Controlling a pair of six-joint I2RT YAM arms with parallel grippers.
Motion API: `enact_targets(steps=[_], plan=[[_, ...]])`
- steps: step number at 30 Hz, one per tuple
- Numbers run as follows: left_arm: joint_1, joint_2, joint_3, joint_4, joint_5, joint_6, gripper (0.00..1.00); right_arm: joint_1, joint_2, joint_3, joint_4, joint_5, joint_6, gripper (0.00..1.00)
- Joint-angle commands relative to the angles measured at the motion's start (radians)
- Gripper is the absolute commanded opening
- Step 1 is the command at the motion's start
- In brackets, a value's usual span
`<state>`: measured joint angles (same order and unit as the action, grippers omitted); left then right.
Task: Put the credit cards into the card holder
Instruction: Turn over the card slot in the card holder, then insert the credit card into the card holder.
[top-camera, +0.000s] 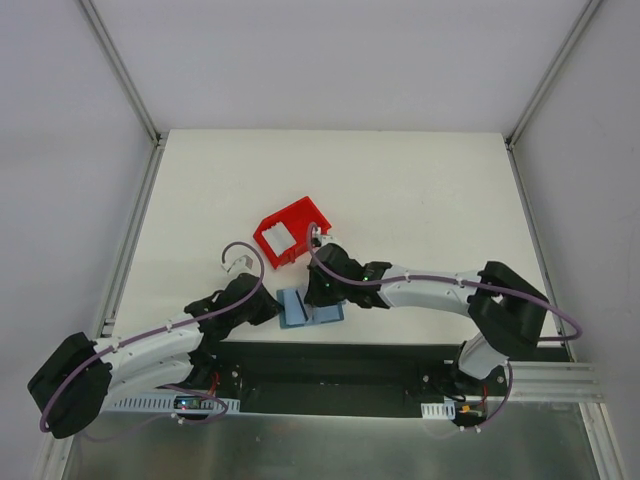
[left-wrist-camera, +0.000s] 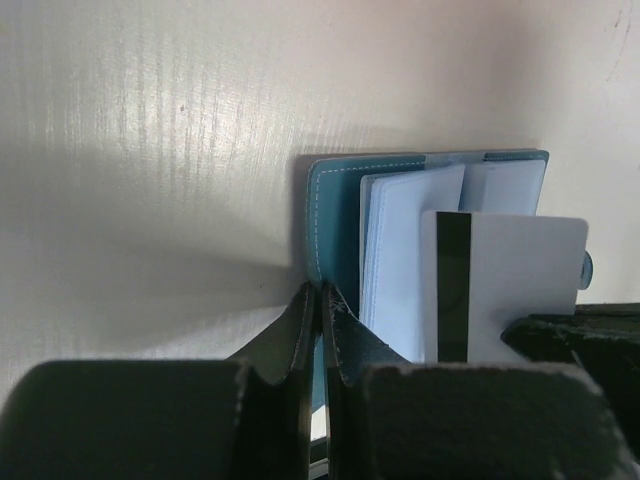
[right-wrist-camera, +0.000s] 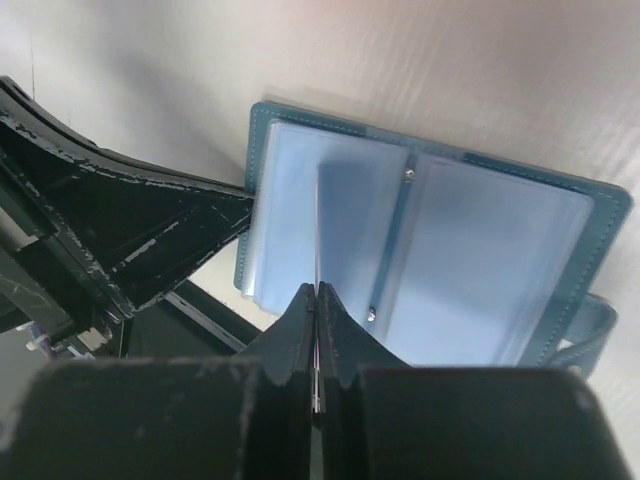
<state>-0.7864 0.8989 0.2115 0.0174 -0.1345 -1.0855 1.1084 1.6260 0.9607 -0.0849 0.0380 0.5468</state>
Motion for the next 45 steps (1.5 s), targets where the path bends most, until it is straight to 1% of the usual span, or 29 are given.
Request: enact_targets(steps=[1, 4, 5, 9, 14, 27, 30, 38, 42, 45], plan=[[-0.007, 0.032, -0.052, -0.022, -0.025, -0.013, 0.00, -0.068, -0.122, -0.112, 0.166, -0.027, 0.042, 0.00], [-0.007, 0.047, -0.063, -0.022, -0.020, -0.017, 0.00, -0.108, -0.176, -0.201, 0.238, -0.027, 0.068, 0.00], [-0.007, 0.051, -0.063, 0.002, -0.017, -0.016, 0.00, -0.117, -0.184, -0.221, 0.250, -0.061, 0.071, 0.00], [-0.007, 0.081, -0.057, 0.016, -0.016, -0.010, 0.00, -0.139, -0.183, -0.295, 0.330, -0.079, 0.100, 0.00], [-0.007, 0.123, -0.044, 0.036, -0.008, 0.004, 0.00, -0.147, -0.143, -0.333, 0.430, -0.112, 0.137, 0.00], [-0.007, 0.132, -0.041, 0.044, -0.002, 0.027, 0.00, -0.188, -0.029, -0.370, 0.543, -0.179, 0.168, 0.00], [-0.007, 0.135, -0.038, 0.041, -0.001, 0.036, 0.00, -0.199, -0.035, -0.390, 0.591, -0.196, 0.180, 0.00], [-0.005, 0.135, -0.038, 0.030, -0.007, 0.041, 0.00, -0.202, -0.181, -0.398, 0.527, -0.118, 0.131, 0.00], [-0.005, 0.133, -0.037, 0.027, -0.011, 0.041, 0.00, -0.203, -0.190, -0.382, 0.507, -0.127, 0.119, 0.00], [-0.007, 0.138, -0.031, 0.026, -0.013, 0.047, 0.00, -0.203, -0.157, -0.372, 0.507, -0.144, 0.128, 0.00]])
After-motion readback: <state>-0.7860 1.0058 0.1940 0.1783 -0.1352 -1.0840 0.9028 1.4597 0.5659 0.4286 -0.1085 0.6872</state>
